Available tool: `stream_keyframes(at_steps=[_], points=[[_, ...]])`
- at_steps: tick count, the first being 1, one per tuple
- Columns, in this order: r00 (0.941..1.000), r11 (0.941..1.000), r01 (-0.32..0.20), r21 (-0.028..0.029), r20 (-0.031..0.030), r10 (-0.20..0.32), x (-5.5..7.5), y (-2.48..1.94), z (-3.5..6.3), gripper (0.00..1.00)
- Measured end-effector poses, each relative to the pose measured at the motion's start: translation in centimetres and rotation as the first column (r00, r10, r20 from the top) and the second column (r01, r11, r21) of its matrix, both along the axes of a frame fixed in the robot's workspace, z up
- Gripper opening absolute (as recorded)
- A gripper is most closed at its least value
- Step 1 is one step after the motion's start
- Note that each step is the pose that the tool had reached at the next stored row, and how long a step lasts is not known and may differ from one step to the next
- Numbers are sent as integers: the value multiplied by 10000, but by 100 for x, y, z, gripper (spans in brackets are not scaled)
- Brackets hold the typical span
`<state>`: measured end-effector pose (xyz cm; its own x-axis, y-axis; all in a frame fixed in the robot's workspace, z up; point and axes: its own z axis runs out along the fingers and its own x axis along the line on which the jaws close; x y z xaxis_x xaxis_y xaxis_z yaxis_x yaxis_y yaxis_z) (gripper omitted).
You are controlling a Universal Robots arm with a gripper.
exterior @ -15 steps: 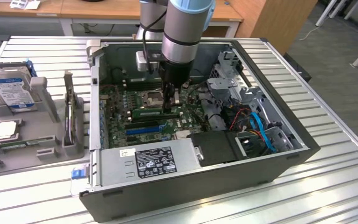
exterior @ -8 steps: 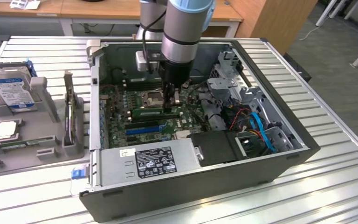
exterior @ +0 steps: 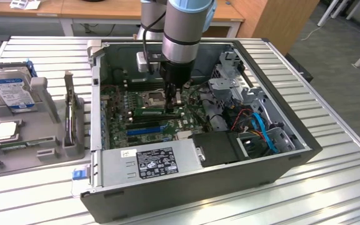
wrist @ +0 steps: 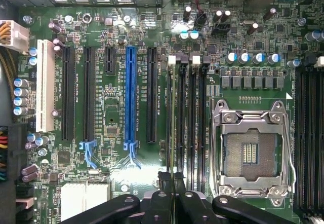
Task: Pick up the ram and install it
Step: 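Insert the ram into the slot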
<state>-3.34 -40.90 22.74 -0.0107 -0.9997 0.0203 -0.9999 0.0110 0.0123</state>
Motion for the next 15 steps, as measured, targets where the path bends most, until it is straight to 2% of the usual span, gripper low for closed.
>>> stream_keyframes(at_steps=[3,4,8,11,12,15], points=[[10000,10000,1,1,-15,-1,0,0,6,12],[10000,10000,-2,6,-61,2,2,1,12,12],[9992,10000,0,-27,-398,-1,0,0,30,12],[9983,10000,0,-47,-581,-3,-1,-1,37,12],[9981,10000,-1,-47,-615,-2,-1,0,37,12],[9981,10000,0,-45,-614,-3,-1,0,37,12]])
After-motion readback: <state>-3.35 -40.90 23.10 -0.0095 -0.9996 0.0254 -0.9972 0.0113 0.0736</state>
